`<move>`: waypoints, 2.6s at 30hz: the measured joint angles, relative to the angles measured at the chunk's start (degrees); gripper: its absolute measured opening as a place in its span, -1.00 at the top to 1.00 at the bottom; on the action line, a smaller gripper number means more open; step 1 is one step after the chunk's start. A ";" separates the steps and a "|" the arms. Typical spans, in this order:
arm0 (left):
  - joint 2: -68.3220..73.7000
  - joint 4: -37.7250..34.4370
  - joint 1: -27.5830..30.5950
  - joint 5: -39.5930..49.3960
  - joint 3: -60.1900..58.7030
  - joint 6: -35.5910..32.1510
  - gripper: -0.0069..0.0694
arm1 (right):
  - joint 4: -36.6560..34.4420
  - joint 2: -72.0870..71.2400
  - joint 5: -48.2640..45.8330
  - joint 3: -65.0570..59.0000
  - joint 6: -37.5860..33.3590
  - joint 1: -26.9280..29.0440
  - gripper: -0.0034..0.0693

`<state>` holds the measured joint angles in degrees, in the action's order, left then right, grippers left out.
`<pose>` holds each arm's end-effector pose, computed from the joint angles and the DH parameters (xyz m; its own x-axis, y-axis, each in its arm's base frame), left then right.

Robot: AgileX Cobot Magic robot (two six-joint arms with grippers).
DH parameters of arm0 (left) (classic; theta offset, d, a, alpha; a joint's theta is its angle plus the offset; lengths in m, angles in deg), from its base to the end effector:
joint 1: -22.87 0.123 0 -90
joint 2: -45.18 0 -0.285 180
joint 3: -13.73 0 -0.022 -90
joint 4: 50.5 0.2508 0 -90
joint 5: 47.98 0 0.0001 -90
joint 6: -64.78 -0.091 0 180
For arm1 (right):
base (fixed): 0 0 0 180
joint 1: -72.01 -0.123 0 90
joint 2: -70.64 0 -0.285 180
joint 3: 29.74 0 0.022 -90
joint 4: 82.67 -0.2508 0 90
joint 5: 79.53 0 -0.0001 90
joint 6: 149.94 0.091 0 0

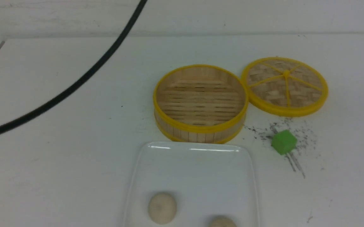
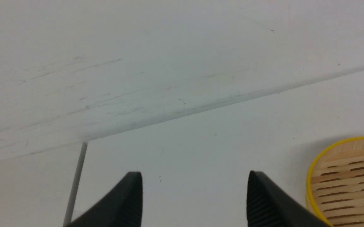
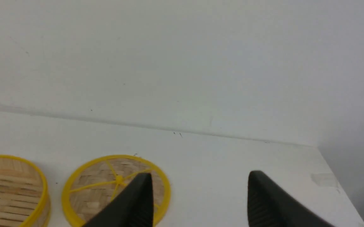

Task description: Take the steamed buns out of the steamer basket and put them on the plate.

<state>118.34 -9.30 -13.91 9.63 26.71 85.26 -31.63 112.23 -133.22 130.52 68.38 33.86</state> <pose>0.1866 -0.0762 0.5136 -0.2672 0.2838 -0.9209 0.1010 0.9586 0.2661 0.0869 -0.0043 0.4371 -0.1618 -0.0907 -0.9827 0.0067 0.9956 -0.0930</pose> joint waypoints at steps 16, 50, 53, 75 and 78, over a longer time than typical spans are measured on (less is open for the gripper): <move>-14.68 0.16 0.00 13.27 0.00 1.26 -0.37 | -11.06 -7.11 -12.80 0.04 -10.21 0.00 -0.22; -50.55 -11.69 0.00 11.31 -33.53 0.69 -0.21 | -36.32 -24.96 -14.17 0.19 -29.73 0.00 -0.22; -50.55 -12.13 0.00 9.18 -35.32 1.23 -0.21 | -38.62 -27.65 -15.38 0.38 -31.88 0.00 -0.22; -50.49 -13.34 0.00 -2.90 -41.39 1.73 -0.21 | -46.14 -35.60 -10.60 -17.77 -42.85 8.16 -0.22; -50.49 -13.34 0.00 -3.37 -41.39 1.73 -0.21 | -47.20 -35.55 -2.72 -23.92 -42.85 8.51 -0.22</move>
<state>67.84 -22.64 -13.91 6.25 -14.69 86.98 -78.83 76.68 -135.94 106.60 25.53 42.36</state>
